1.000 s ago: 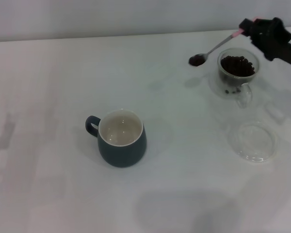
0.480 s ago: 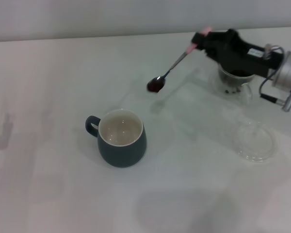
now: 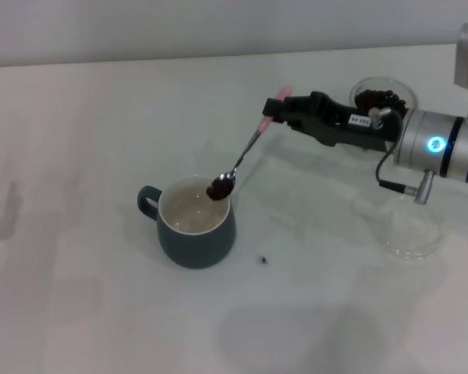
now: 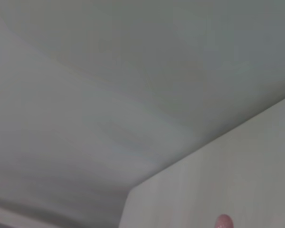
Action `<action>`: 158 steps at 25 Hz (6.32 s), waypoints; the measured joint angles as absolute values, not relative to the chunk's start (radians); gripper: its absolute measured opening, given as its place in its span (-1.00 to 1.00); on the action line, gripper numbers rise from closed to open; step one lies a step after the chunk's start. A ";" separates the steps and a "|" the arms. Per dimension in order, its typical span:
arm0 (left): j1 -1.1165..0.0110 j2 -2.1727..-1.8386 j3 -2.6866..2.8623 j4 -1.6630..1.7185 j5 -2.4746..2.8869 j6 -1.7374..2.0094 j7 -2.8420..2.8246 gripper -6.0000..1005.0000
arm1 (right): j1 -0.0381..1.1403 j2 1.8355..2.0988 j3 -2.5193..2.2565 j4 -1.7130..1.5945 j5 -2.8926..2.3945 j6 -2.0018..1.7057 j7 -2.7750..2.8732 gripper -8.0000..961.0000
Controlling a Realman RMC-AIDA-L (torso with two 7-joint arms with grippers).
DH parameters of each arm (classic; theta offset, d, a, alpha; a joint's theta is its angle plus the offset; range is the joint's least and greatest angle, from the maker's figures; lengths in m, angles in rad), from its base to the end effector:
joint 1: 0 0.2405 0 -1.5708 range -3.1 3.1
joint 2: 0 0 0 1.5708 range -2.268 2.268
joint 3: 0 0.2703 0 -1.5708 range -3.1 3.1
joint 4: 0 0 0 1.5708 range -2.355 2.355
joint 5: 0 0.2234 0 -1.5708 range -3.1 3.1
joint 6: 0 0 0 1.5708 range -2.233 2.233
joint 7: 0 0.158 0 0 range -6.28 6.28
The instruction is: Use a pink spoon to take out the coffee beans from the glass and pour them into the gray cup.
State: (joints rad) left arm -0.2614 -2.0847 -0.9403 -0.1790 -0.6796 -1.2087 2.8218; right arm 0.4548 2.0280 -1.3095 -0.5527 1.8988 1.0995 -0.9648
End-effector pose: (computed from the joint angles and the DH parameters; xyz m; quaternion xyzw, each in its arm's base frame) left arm -0.3833 0.2954 -0.0357 -0.6692 -0.3151 -0.3231 0.5903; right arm 0.2727 0.3798 -0.0499 -0.6900 0.6209 0.3605 0.0913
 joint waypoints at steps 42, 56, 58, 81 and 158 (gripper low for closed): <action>-0.276 -2.083 -0.940 -0.175 -0.707 -1.209 2.824 0.54 | 0.383 1.930 -1.145 -0.465 2.097 1.535 -1.534 -0.70; -0.287 -2.082 -0.940 -0.173 -0.707 -1.208 2.824 0.54 | 0.366 1.748 -1.107 -0.412 1.831 1.464 -1.529 -0.69; -0.287 -2.082 -0.940 -0.173 -0.707 -1.207 2.824 0.54 | 0.366 1.738 -1.089 -0.412 1.798 1.463 -1.529 -0.69; -0.288 -2.083 -0.940 -0.177 -0.703 -1.208 2.824 0.54 | 0.387 1.740 -0.999 -0.411 1.522 1.384 -1.477 -0.68; -0.308 -2.084 -0.940 -0.173 -0.708 -1.200 2.824 0.54 | 0.339 2.006 -0.090 -0.003 1.688 1.224 -2.784 0.48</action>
